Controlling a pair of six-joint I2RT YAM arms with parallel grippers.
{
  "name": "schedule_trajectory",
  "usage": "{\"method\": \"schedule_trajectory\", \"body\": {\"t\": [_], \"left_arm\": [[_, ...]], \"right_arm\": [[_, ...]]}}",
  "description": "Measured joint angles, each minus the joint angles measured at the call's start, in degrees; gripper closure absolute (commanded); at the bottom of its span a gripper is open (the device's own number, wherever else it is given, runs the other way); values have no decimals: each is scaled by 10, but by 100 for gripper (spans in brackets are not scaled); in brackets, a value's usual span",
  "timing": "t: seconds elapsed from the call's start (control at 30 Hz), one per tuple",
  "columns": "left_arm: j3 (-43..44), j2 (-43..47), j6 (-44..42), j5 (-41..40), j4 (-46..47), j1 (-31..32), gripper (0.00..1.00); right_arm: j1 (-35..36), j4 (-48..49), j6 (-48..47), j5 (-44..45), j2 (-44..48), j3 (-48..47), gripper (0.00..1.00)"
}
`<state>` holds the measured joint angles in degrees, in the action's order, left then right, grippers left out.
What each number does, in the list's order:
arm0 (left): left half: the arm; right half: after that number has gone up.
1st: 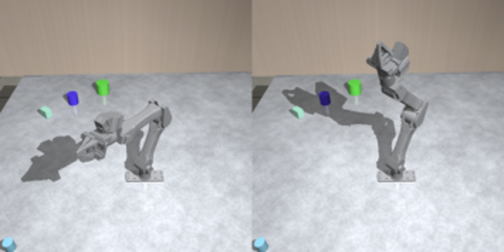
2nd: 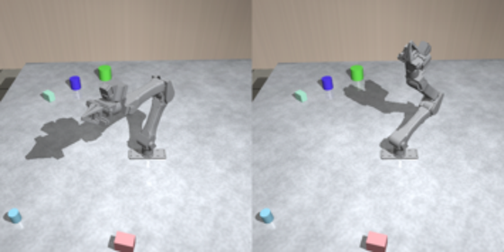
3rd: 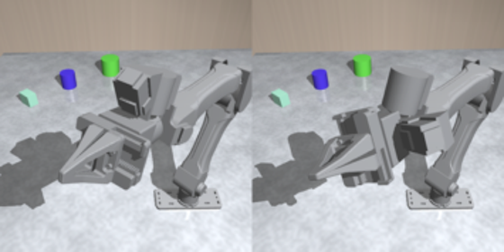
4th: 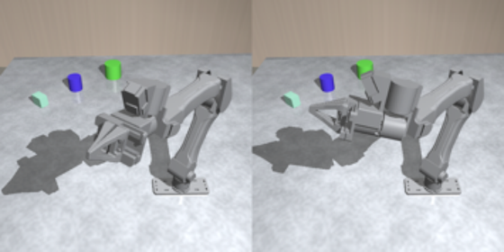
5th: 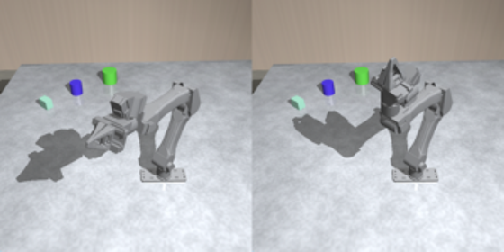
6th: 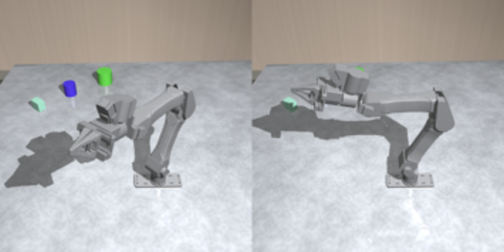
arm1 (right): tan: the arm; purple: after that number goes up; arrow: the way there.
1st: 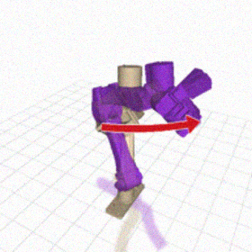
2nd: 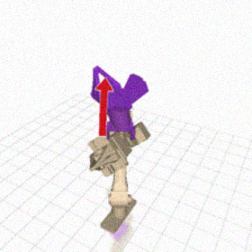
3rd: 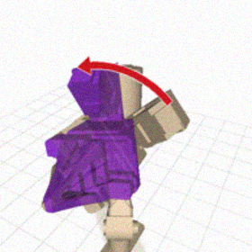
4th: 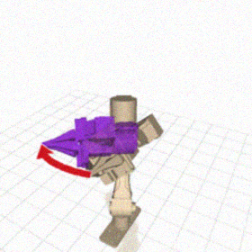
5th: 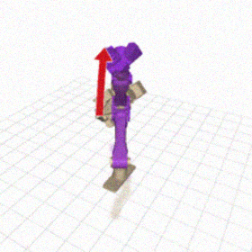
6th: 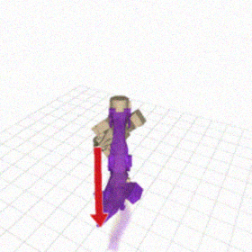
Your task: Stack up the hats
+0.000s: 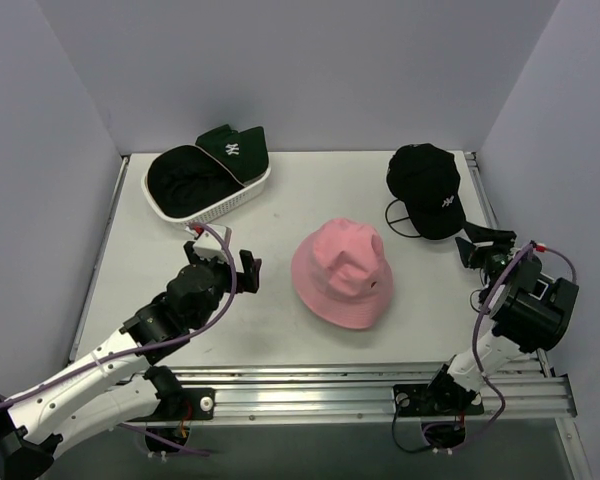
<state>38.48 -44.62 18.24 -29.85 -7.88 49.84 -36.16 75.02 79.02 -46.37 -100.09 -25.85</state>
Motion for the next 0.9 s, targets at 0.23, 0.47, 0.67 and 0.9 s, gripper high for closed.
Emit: {"method": "schedule_trajectory", "body": {"t": [0.23, 0.47, 0.67, 0.9], "left_arm": [[0, -10, -5, -8, 0, 1, 6], [1, -11, 0, -17, -1, 4, 6], [93, -79, 17, -34, -40, 4, 6], [239, -172, 29, -23, -81, -62, 5]], "right_arm": [[-10, -229, -156, 34, 168, -49, 43], [-8, -410, -268, 63, 281, -80, 44], [84, -589, -380, 130, 356, -179, 44], [278, -684, -478, 199, 467, -290, 45]]}}
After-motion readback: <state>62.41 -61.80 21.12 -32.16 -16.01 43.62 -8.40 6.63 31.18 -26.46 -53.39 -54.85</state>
